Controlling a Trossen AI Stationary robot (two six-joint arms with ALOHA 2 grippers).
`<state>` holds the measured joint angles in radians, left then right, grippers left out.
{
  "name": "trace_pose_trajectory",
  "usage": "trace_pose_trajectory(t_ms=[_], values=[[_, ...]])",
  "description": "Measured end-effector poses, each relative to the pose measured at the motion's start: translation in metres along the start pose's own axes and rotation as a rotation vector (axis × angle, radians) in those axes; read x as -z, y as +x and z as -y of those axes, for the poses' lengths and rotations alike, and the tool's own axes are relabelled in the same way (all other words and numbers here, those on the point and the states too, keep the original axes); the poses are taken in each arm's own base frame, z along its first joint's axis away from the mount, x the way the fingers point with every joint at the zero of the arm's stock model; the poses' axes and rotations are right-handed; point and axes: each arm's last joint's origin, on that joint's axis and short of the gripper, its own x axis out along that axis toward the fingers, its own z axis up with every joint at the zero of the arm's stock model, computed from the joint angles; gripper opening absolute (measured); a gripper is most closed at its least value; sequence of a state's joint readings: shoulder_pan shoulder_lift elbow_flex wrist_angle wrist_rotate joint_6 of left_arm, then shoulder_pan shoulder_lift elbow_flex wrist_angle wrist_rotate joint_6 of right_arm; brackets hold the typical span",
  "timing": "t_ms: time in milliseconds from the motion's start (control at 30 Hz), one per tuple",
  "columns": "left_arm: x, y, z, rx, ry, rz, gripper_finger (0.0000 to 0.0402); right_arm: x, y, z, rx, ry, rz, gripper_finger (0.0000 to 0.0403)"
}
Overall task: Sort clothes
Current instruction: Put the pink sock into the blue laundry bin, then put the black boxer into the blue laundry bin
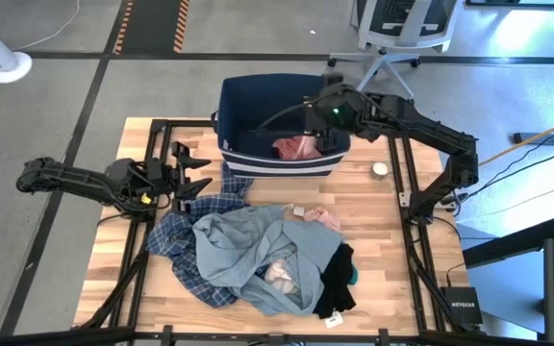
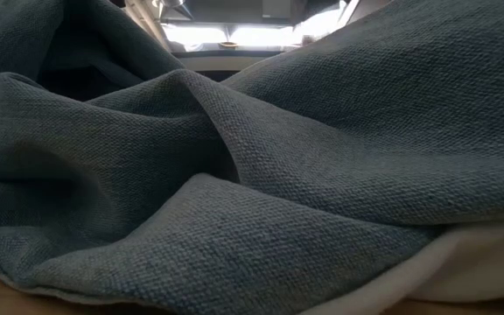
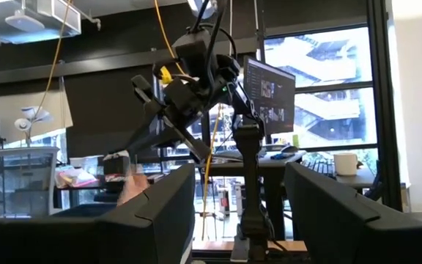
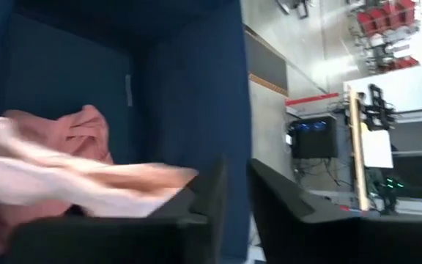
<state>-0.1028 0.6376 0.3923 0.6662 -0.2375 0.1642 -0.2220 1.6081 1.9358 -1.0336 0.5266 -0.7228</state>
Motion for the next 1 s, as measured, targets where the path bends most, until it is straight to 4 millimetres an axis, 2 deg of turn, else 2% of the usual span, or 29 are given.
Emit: trace_pose_trajectory(t_ms=[200,367,467,667,900,1000], values=[[0.0,0.0,0.0,0.001,-0.004,-0.003,0.0208,0.001,-0.009,0.006,-0.002,-0.008,0.006,0.0167],[0.0,0.0,0.0,0.001,-0.003,-0.004,0.0208,-0.006,-0.035,0.009,-0.056,0.005,0.094,0.0189],[0.0,0.0,0.0,0.001,0.01,-0.004,0.0208,-0.014,-0.054,-0.003,-0.148,-0.021,0.177,0.019],[0.0,0.0,0.0,-0.001,0.019,-0.002,0.0208,-0.031,-0.082,-0.05,-0.354,-0.117,0.247,0.019],[0.0,0.0,0.0,-0.002,0.016,0.0,0.0208,-0.042,-0.095,-0.131,-0.519,-0.23,0.215,0.0191],[0.0,0.0,0.0,-0.002,0.015,0.0,0.0208,-0.042,-0.093,-0.169,-0.561,-0.282,0.204,0.0191]])
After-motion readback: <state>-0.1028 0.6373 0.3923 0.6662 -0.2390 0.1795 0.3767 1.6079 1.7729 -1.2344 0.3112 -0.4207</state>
